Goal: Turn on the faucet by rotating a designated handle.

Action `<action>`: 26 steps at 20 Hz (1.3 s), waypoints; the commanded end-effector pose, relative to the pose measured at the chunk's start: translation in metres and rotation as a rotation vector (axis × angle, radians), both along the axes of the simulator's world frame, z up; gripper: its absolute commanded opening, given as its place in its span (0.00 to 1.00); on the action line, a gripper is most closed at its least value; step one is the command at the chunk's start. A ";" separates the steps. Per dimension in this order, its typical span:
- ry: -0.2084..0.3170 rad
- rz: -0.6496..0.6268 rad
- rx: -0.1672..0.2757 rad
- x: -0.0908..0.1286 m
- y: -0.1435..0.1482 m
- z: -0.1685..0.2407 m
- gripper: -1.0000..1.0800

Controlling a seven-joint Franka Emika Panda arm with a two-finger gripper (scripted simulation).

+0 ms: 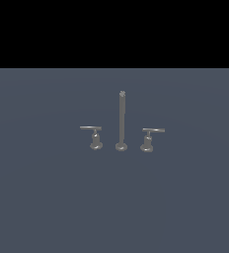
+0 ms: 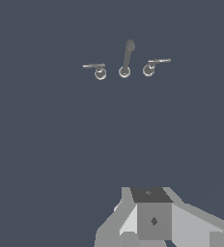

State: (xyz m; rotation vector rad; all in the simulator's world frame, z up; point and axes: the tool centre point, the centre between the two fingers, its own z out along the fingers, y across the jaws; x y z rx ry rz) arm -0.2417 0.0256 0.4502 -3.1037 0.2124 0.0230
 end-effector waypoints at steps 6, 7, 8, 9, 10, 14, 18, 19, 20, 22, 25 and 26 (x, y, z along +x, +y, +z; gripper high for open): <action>0.002 -0.152 -0.002 0.018 0.027 -0.036 0.00; 0.002 -0.173 -0.003 0.021 0.031 -0.041 0.00; 0.003 -0.195 -0.003 0.024 0.034 -0.046 0.00; 0.003 -0.217 -0.003 0.027 0.038 -0.052 0.00; 0.003 -0.239 -0.004 0.030 0.041 -0.057 0.00; 0.004 -0.327 -0.005 0.044 0.055 -0.078 0.00; 0.005 -0.414 -0.006 0.059 0.067 -0.099 0.00; 0.006 -0.436 -0.006 0.063 0.070 -0.104 0.00; 0.006 -0.458 -0.006 0.067 0.073 -0.109 0.00; 0.006 -0.501 -0.006 0.075 0.078 -0.120 0.00; 0.007 -0.565 -0.006 0.087 0.085 -0.135 0.00; 0.008 -0.586 -0.007 0.091 0.087 -0.140 0.00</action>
